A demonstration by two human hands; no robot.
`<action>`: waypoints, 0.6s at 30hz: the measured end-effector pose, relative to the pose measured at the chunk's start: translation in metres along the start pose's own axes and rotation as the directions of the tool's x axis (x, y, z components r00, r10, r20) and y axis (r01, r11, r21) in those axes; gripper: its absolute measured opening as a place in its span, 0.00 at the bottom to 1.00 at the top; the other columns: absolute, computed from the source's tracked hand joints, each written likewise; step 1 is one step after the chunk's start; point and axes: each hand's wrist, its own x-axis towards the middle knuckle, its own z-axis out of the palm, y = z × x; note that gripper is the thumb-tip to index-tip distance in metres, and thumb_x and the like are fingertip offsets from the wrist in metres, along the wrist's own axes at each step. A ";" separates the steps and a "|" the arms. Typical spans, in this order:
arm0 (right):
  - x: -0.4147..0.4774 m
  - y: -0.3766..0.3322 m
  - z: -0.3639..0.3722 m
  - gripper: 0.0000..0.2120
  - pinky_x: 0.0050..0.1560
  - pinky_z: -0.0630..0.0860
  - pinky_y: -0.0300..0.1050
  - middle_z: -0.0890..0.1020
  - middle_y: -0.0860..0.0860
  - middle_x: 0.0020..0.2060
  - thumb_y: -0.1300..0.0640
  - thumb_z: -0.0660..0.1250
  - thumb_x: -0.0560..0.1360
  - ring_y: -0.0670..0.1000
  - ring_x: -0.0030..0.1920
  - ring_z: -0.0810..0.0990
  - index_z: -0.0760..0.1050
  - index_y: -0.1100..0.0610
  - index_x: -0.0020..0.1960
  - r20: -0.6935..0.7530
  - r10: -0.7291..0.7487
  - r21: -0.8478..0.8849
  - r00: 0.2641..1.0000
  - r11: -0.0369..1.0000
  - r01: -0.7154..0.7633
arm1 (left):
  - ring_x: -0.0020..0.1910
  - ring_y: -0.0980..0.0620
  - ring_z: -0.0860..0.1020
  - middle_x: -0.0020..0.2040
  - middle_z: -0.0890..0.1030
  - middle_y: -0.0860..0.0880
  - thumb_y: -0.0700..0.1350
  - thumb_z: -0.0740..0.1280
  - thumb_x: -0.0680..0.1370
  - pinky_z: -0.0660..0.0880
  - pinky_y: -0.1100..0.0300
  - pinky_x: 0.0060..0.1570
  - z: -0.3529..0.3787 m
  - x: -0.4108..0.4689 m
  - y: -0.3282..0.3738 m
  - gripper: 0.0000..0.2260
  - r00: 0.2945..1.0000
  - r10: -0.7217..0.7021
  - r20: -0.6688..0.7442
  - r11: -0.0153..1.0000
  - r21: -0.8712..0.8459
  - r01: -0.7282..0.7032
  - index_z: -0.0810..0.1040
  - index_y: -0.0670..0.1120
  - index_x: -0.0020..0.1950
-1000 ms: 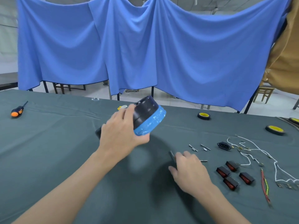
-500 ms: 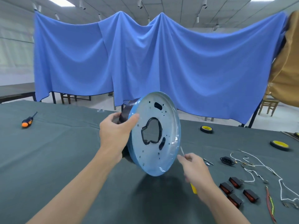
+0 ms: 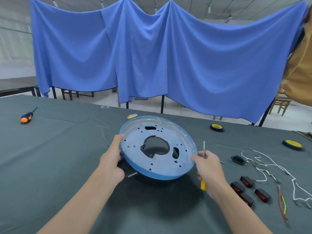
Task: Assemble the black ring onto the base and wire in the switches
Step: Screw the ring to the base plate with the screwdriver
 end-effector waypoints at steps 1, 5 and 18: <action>0.001 0.001 0.001 0.02 0.30 0.67 0.44 0.73 0.49 0.31 0.57 0.64 0.72 0.51 0.30 0.68 0.74 0.54 0.45 -0.002 -0.005 -0.010 1.000 1.000 0.005 | 0.36 0.41 0.82 0.38 0.83 0.43 0.54 0.76 0.66 0.78 0.44 0.27 -0.003 0.003 -0.003 0.17 1.000 -0.015 0.001 1.000 -0.008 0.015 0.81 0.43 0.45; 0.006 0.001 0.002 0.02 0.33 0.68 0.46 0.74 0.49 0.33 0.56 0.65 0.73 0.51 0.31 0.69 0.74 0.53 0.45 0.000 -0.035 -0.067 0.999 0.997 0.035 | 0.30 0.42 0.84 0.34 0.84 0.42 0.56 0.77 0.67 0.80 0.46 0.29 -0.016 0.015 -0.008 0.20 0.998 -0.044 0.048 0.999 0.020 0.043 0.81 0.41 0.47; 0.032 -0.013 -0.063 0.04 0.31 0.68 0.33 0.84 0.44 0.34 0.55 0.74 0.69 0.42 0.38 0.78 0.82 0.49 0.35 0.261 -0.016 -0.721 0.965 0.661 0.206 | 0.33 0.43 0.84 0.42 0.84 0.38 0.54 0.76 0.69 0.80 0.49 0.30 -0.024 0.039 -0.012 0.19 0.992 -0.026 0.127 0.998 0.052 0.020 0.81 0.40 0.50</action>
